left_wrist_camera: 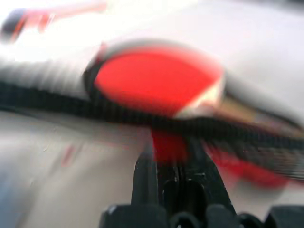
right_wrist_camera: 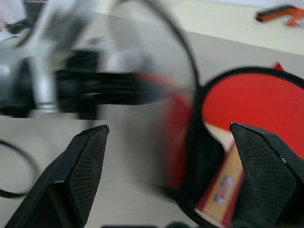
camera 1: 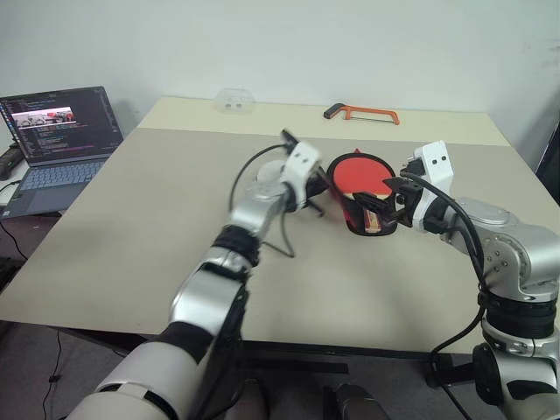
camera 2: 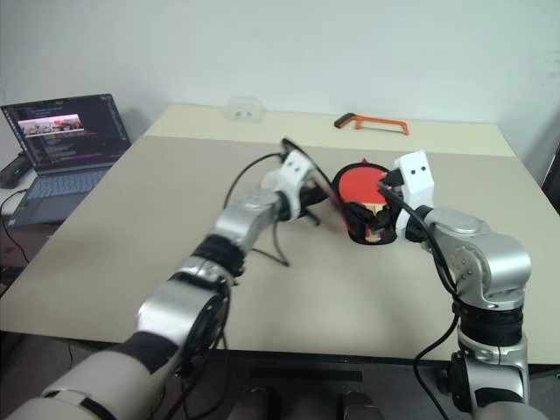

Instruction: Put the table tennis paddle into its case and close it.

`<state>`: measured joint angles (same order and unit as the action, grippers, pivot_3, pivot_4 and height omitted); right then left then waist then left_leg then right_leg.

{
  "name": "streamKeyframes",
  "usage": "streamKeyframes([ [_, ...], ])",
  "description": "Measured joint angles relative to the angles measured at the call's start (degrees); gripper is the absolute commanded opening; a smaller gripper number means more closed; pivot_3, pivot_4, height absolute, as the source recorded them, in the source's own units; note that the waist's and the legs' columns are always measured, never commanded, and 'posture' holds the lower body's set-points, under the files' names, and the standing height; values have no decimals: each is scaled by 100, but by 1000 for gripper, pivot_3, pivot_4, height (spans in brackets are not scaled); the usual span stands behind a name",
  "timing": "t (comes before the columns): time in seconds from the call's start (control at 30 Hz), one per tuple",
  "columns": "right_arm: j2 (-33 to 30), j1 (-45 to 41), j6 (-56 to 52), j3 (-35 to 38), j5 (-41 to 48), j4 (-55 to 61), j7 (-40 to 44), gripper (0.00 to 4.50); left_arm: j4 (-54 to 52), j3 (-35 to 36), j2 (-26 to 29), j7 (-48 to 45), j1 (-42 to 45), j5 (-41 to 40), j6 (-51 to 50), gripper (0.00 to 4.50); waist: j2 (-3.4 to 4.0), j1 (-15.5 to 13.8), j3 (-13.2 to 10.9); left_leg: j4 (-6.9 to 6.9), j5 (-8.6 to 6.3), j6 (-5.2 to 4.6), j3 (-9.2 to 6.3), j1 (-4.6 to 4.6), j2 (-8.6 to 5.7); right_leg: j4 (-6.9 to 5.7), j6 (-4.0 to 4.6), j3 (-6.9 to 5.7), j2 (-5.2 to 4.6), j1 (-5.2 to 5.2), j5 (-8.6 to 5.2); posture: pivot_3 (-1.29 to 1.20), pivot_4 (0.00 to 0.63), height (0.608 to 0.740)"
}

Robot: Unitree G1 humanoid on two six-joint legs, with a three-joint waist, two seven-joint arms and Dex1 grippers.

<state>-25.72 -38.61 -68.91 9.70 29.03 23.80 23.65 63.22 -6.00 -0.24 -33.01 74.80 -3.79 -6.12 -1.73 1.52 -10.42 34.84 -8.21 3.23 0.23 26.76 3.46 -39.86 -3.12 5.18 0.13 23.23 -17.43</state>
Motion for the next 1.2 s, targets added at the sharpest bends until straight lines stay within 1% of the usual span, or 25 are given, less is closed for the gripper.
streamKeyframes([
  [0.1, -7, -2, -87, 139, 196, 304, -22, 4500, 578, 19, -591, 317, 356, 132, 340, 32, 0, 23, 0, 0, 0, 0, -1, -3, -2, 0, -1, 2, -2, -2, 0, 0, 150, 740],
  [0.17, -36, 7, -180, 296, 243, 406, -136, 4500, 933, -69, -851, 699, 363, 347, 384, 32, 1, 67, 0, -1, 0, -1, -4, -10, -1, -8, -1, 8, 3, -2, 0, 0, 150, 740],
  [0.2, -69, 9, -212, 347, 261, 463, -183, 4500, 1106, -127, -893, 864, 352, 456, 366, 32, 1, 104, 0, -1, 0, -1, -6, -13, 1, -10, -1, 12, 8, 0, 0, 0, 150, 740],
  [0.27, -184, 67, -366, 672, 317, 608, -326, 4500, 1315, -11, -869, 1209, 336, 508, 291, 32, 4, 139, -2, -3, 0, -1, -14, -14, 2, -15, 0, 13, 13, 3, 0, 0, 150, 740],
  [0.37, -115, 56, -531, 1172, 469, 643, -475, 4500, 1307, 180, -770, 1174, 344, 489, 326, 32, 5, 138, -2, -2, 1, 0, -11, -14, 1, -14, 0, 14, 12, 1, 1, 0, 150, 740],
  [0.43, 81, 22, -561, 1411, 596, 543, -582, 4500, 1255, 208, -593, 786, 342, 460, 389, 32, 5, 156, -2, -2, 1, 0, -9, -16, 2, -15, 0, 16, 12, 1, 2, 0, 150, 740],
  [0.5, 243, -42, -539, 1485, 571, 172, -773, 4500, 1054, 278, -268, 216, 337, 389, 419, 32, 6, 182, -2, -3, 1, 0, -8, -22, 3, -19, 2, 17, 14, 1, 3, 0, 150, 740],
  [0.6, 563, -223, -488, 1590, 278, -798, -1305, 4500, 529, 424, 307, -586, 252, 213, 281, 32, 8, 192, 0, -4, 2, 1, -2, -30, 9, -23, 5, 23, 16, -1, 4, 0, 150, 740],
  [0.67, 806, -409, -305, 1715, -25, -1736, -1775, 4500, -164, 434, 711, -1219, -27, 69, -24, 32, 14, 186, 3, -8, 3, 1, 4, -32, 9, -24, 6, 27, 16, -1, 5, 0, 150, 740],
  [0.7, 841, -431, -219, 1713, -119, -2030, -1879, 4500, -498, 407, 862, -1438, -214, 34, -185, 32, 15, 177, 2, -9, 3, 1, 5, -31, 10, -21, 6, 26, 16, -1, 5, 0, 150, 740],
  [0.77, 897, -533, 62, 1645, -273, -2633, -1991, 4500, -1587, 307, 1336, -1988, -932, -73, -624, 32, 23, 206, 5, -15, 3, 1, 20, -32, 16, -19, 7, 36, 15, -1, 4, 0, 150, 740],
  [0.87, 903, -656, 492, 1739, -369, -3485, -2109, 4500, -3149, 224, 2149, -2673, -2125, -317, -1519, 32, 27, 228, 2, -21, 3, 2, 17, -30, 21, -16, 11, 31, 16, 2, 2, 0, 150, 740],
  [0.93, 900, -728, 678, 1842, -372, -3887, -2139, 4500, -3865, 229, 2473, -2900, -2530, -527, -1985, 32, 29, 197, 0, -20, 4, 3, 12, -25, 21, -15, 11, 24, 16, 2, 2, 0, 150, 740],
  [1.0, 949, -846, 799, 1869, -331, -4243, -2139, 4500, -4542, 300, 2750, -2951, -2742, -707, -2347, 32, 29, 155, 0, -13, 3, 3, 9, -24, 19, -17, 10, 21, 14, -1, 3, 0, 150, 740],
  [1.1, 1127, -944, 781, 1984, -168, -4584, -2107, 4500, -5253, 509, 2964, -2781, -2899, -948, -2796, 32, 29, 141, 0, 1, 4, 2, 6, -27, 17, -18, 2, 21, 13, -12, 7, 0, 150, 740],
  [1.2, 1326, -940, 532, 2061, 83, -4642, -2027, 4500, -5594, 564, 2994, -2570, -3077, -1036, -3076, 32, 29, 157, 0, 5, 8, -4, 7, -29, 18, -20, -1, 25, 15, -13, 11, 0, 150, 740],
])
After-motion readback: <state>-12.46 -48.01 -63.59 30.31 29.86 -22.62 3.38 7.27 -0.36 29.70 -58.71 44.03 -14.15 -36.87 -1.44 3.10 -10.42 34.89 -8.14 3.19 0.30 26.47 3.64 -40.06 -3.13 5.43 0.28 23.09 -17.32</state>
